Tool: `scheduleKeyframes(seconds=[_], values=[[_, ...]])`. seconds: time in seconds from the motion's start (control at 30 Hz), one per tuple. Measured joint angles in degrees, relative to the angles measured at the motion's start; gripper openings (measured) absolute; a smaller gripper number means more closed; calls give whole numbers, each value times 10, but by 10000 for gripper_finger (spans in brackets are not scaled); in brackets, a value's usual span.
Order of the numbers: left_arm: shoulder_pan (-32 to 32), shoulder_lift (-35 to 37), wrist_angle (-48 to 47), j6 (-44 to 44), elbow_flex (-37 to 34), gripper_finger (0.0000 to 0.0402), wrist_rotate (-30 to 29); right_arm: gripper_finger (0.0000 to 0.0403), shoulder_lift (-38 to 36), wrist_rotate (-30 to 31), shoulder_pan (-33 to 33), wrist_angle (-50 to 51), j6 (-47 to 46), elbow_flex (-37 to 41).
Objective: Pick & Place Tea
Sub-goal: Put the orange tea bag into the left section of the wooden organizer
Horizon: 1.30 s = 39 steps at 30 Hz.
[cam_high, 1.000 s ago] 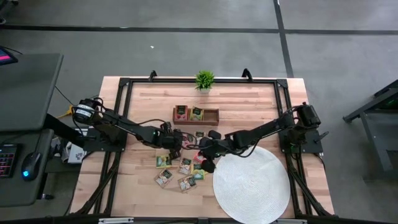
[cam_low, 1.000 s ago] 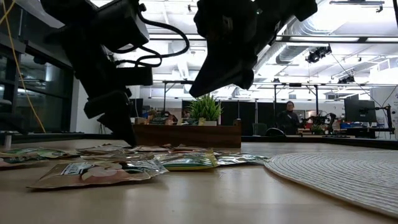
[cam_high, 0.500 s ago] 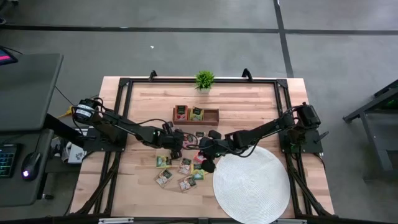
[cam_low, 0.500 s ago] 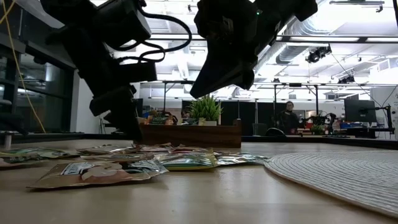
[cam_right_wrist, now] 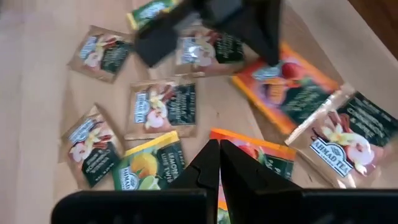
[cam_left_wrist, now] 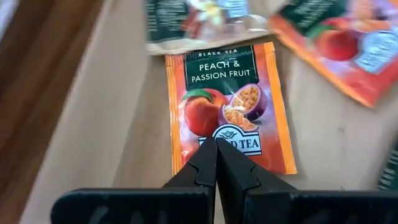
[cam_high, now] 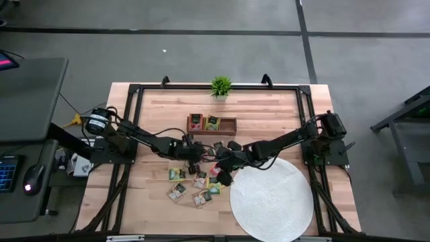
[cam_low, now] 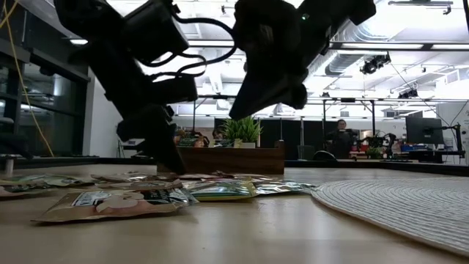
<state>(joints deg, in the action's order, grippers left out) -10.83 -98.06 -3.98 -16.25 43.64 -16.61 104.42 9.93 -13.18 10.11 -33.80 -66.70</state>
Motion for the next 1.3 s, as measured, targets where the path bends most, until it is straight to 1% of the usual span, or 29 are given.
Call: scheduleKeyframes(seconds=[0.1, 0.2, 0.33, 0.43, 0.67, 0.83, 0.93, 1.13, 1.3], values=[[0, 0, 0, 35, 0, 0, 23, 10, 0, 6, 3, 29, -25, 0], [0, 0, -8, 66, 0, 0, 36, 15, 0, -5, 9, 50, -60, 0], [0, 0, -13, 91, 0, 0, 54, 33, 14, -30, 22, 42, -106, 1], [0, 0, -14, 103, 0, 0, 59, 58, 30, -44, 33, 14, -139, 1], [0, -1, -13, 106, -1, 0, 58, 130, 65, -65, 56, -55, -202, 1], [0, -1, -9, 116, -2, 0, 60, 171, 78, -59, 67, -53, -237, 1], [-1, -2, 0, 120, -2, 0, 65, 190, 91, -69, 73, -59, -256, 1], [-1, -2, 5, 120, -3, 0, 67, 207, 115, -93, 76, -107, -274, -1], [-1, -2, 10, 119, -3, 0, 69, 206, 118, -93, 76, -119, -279, -1]])
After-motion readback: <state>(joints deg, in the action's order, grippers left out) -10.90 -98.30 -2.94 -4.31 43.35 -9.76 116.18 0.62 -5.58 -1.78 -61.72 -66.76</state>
